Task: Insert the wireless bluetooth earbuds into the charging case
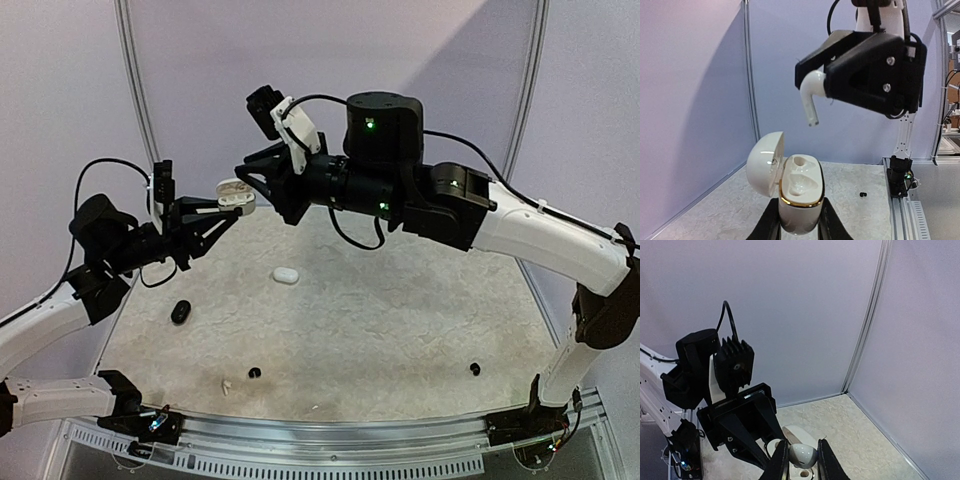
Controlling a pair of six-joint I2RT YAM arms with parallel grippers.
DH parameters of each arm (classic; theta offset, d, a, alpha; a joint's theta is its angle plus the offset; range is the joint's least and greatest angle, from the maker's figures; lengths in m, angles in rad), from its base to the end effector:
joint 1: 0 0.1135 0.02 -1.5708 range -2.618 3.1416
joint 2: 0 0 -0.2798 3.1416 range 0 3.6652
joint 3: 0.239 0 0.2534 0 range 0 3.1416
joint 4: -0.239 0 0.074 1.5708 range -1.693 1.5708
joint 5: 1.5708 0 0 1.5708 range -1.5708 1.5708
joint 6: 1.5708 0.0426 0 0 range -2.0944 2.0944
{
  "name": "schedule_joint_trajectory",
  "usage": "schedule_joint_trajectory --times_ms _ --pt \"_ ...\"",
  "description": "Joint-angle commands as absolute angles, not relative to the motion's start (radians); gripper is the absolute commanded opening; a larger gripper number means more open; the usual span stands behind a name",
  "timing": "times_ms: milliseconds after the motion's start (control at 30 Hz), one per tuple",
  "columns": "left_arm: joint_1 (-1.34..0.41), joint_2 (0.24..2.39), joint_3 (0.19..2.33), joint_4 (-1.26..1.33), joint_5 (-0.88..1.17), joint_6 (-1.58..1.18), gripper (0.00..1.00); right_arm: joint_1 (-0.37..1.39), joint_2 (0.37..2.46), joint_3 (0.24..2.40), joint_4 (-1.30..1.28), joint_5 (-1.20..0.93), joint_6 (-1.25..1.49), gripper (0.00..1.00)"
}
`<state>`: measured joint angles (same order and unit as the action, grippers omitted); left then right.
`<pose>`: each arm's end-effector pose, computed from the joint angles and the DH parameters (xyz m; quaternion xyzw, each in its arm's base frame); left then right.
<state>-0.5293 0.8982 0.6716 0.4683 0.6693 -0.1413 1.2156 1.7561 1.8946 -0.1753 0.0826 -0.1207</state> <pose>0.1622 -0.1255 0.3612 0.3660 0.5217 -0.4359 0.6355 0.1506 0.3958 0.4776 -0.4232 0.5824 0.3355 0.6075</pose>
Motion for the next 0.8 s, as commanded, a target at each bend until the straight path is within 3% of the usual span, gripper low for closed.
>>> schedule_joint_trajectory --times_ms 0,767 --pt "-0.528 0.912 0.703 0.449 0.677 -0.168 0.0 1.219 1.775 1.868 -0.153 0.057 -0.209 0.0" --pt "-0.526 0.921 0.709 0.445 0.689 -0.161 0.0 1.219 1.782 1.837 -0.225 0.195 -0.291 0.0"
